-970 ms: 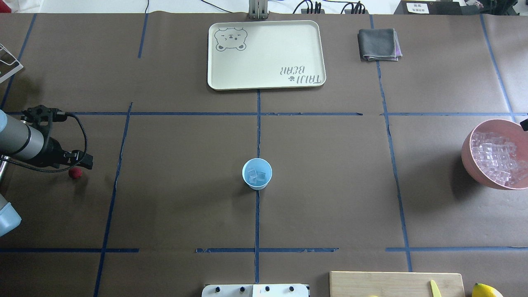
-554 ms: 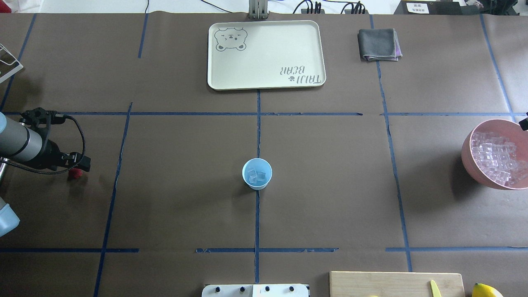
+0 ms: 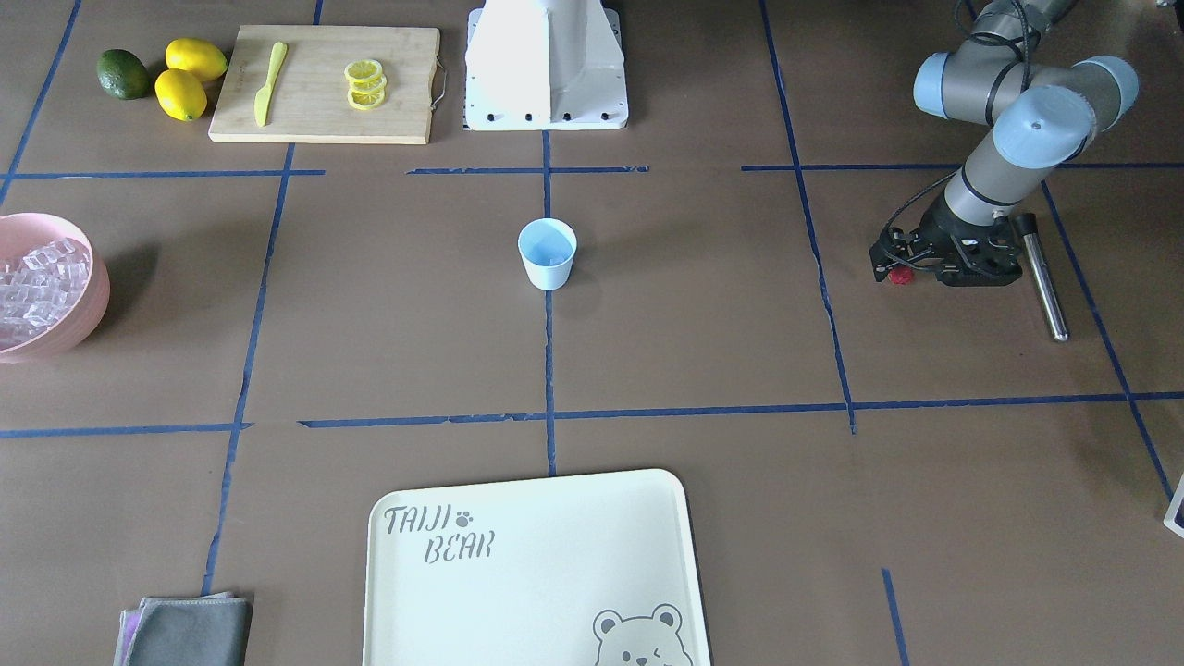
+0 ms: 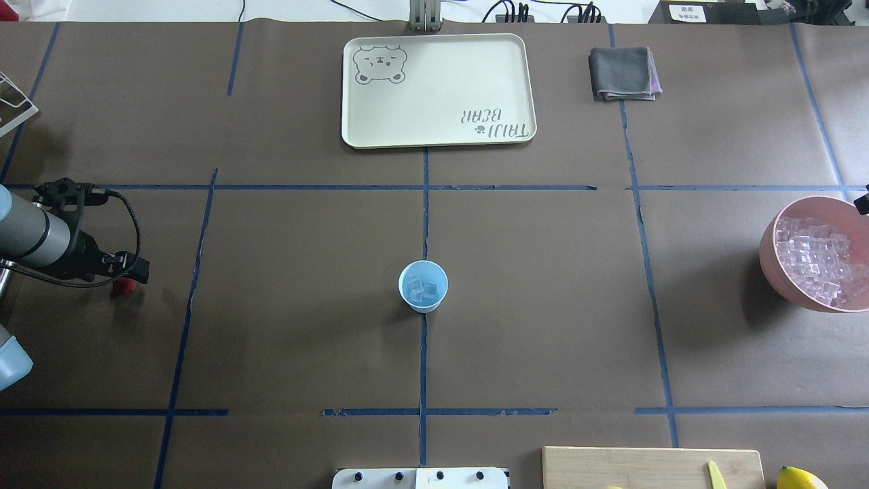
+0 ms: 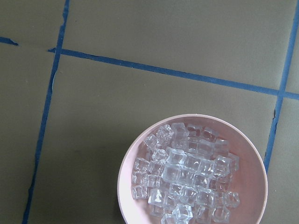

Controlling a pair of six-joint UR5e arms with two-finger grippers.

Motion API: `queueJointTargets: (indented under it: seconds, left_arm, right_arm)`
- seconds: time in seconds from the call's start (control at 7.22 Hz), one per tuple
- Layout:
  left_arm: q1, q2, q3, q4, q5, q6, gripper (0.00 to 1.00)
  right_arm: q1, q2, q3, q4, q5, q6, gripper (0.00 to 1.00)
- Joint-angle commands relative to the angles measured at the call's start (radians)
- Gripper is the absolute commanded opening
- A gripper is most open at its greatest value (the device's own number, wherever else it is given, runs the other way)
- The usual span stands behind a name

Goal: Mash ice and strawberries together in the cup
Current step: 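Lower the left gripper onto the red strawberry and grasp it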

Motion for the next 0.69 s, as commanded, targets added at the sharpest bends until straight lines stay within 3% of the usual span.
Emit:
queueJointTargets:
  seconds: [0.0,0.14,0.28,0.55]
  left_arm:
    - [0.002,-0.002,0.01,0.0,-0.001,0.002,0.95]
    - [0.003,-0.002,0.01,0.0,-0.001,0.002,0.84]
    - [0.003,-0.002,0.01,0.0,-0.001,0.0,0.62]
    - [0.003,-0.003,0.01,0.0,-0.036,0.0,0.03]
  right_arm:
    - [0.0,0.0,0.0,-0.001,0.0,-0.001,1.0]
    - [0.0,0.0,0.0,-0.001,0.0,-0.001,1.0]
    - [0.0,0.0,0.0,-0.001,0.0,-0.001,1.0]
    - [0.0,0.0,0.0,-0.001,0.003,-0.001,1.0]
